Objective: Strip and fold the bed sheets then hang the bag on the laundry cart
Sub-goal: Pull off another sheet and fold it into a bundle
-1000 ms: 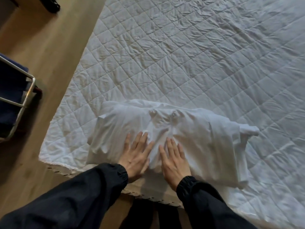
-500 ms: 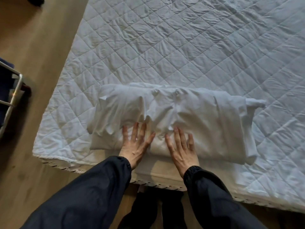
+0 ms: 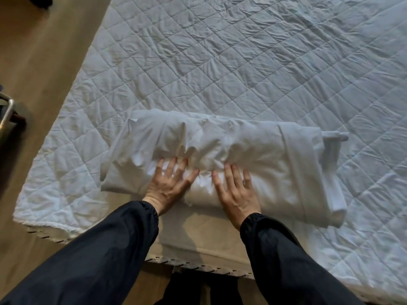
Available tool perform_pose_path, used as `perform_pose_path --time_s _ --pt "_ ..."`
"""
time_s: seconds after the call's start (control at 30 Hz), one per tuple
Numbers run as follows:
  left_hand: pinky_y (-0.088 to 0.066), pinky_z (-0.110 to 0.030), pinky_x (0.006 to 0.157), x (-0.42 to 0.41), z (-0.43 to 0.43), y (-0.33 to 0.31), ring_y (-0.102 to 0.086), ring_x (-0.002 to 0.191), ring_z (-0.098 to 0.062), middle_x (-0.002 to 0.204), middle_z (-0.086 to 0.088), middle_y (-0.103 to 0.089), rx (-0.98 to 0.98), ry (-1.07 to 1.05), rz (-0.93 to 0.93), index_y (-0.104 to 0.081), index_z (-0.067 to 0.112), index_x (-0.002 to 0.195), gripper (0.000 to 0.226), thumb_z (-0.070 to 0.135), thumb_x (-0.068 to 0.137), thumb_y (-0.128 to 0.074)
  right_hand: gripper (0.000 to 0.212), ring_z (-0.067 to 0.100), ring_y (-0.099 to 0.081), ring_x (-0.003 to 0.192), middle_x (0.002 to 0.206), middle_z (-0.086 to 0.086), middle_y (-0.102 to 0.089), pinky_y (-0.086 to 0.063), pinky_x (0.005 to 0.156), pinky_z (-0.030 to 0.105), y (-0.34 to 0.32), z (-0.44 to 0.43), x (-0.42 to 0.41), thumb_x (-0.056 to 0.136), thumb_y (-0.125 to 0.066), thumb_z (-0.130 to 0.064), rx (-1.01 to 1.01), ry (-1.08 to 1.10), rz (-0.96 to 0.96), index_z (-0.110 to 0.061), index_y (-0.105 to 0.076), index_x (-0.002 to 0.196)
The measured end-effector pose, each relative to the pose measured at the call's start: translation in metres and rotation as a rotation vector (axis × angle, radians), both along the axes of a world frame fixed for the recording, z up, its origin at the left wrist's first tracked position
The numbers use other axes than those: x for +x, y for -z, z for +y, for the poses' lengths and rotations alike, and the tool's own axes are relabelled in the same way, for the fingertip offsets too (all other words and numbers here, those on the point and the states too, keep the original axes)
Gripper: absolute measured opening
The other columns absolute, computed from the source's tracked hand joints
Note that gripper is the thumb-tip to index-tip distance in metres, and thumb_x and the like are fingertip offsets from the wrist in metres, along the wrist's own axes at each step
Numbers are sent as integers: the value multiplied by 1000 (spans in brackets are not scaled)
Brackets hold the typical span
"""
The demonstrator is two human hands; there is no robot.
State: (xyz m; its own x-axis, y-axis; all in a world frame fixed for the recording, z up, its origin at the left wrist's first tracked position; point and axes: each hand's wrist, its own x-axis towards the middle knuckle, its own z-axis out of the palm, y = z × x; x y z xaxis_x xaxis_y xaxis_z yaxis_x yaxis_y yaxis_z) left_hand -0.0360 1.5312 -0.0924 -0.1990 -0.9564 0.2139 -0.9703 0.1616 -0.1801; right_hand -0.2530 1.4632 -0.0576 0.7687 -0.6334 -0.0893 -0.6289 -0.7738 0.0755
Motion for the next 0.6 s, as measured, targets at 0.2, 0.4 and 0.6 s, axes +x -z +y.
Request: perform_pose_path --time_s 0.2,0.4,0.6 --pt "-47 -49 80 19 -33 -53 -63 97 -38 117 -24 -60 172 43 35 -40 14 135 53 21 84 -49 92 43 -35 133 145 28 -34 -22 106 57 -35 -17 8 59 -67 -1 -141 16 -60 -14 -30 143" --pt "-49 -46 80 37 -76 -103 -63 97 -35 117 -16 -59 408 15 37 -25 19 139 102 58 59 -76 85 42 -17 141 153 25 -14 -5 112 59 -54 -20 17 73 -54 -2 -273 57 -52 -20 -19 148" --pt "-41 -49 95 36 -94 -117 -48 119 -35 140 -13 -35 457 1 22 -9 24 142 105 43 63 -76 103 47 -11 138 151 27 -14 1 111 65 -46 -49 23 65 -67 -2 -247 71 -38 -19 -9 148"
